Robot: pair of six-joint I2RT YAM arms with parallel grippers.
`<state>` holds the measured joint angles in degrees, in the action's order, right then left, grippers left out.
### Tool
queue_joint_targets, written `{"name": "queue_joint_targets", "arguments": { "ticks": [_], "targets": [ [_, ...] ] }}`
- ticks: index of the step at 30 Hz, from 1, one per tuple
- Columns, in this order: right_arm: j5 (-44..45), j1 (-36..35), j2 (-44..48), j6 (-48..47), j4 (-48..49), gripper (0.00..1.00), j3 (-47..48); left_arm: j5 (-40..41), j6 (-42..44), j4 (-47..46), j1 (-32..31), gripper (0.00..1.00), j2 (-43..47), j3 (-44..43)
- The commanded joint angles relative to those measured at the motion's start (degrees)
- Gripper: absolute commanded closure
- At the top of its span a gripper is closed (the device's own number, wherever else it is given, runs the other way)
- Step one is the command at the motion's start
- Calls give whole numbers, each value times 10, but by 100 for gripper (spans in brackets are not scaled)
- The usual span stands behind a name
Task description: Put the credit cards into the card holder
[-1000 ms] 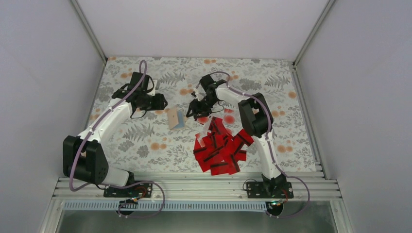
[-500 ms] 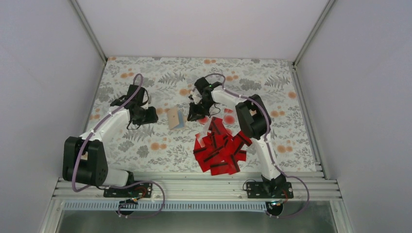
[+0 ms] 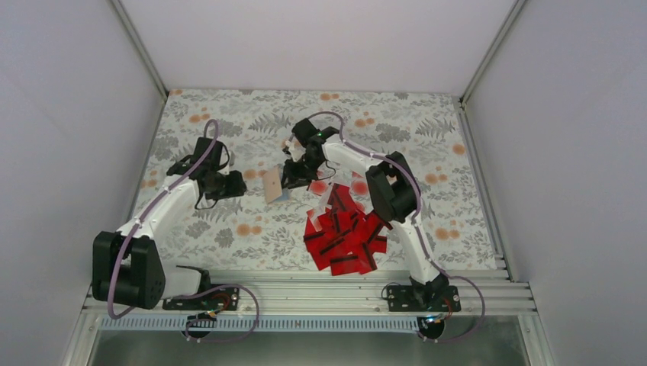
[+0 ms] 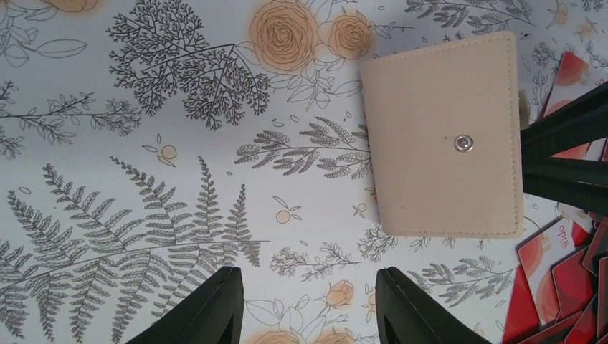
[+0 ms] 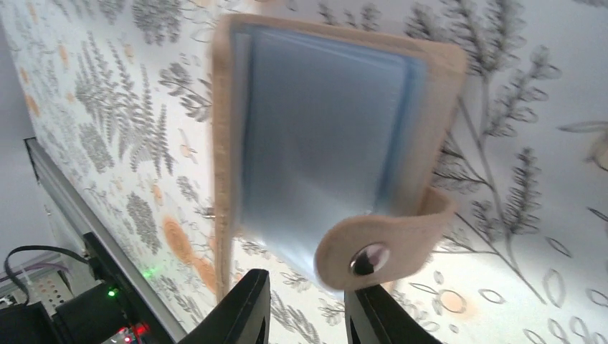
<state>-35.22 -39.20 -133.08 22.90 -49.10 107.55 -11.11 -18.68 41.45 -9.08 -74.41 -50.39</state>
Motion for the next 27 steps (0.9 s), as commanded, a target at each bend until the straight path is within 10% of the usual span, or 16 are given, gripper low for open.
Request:
{"name": "queue_joint_targets", "arguments": {
  "ticks": [1, 27],
  "targets": [
    [-28, -18, -15, 10, 2, 72, 41, -4, 0, 17, 7, 53, 21, -6],
    [-105, -62, -139, 88, 76, 68, 149, -121, 15, 29, 23, 53, 112, 14]
  ]
}}
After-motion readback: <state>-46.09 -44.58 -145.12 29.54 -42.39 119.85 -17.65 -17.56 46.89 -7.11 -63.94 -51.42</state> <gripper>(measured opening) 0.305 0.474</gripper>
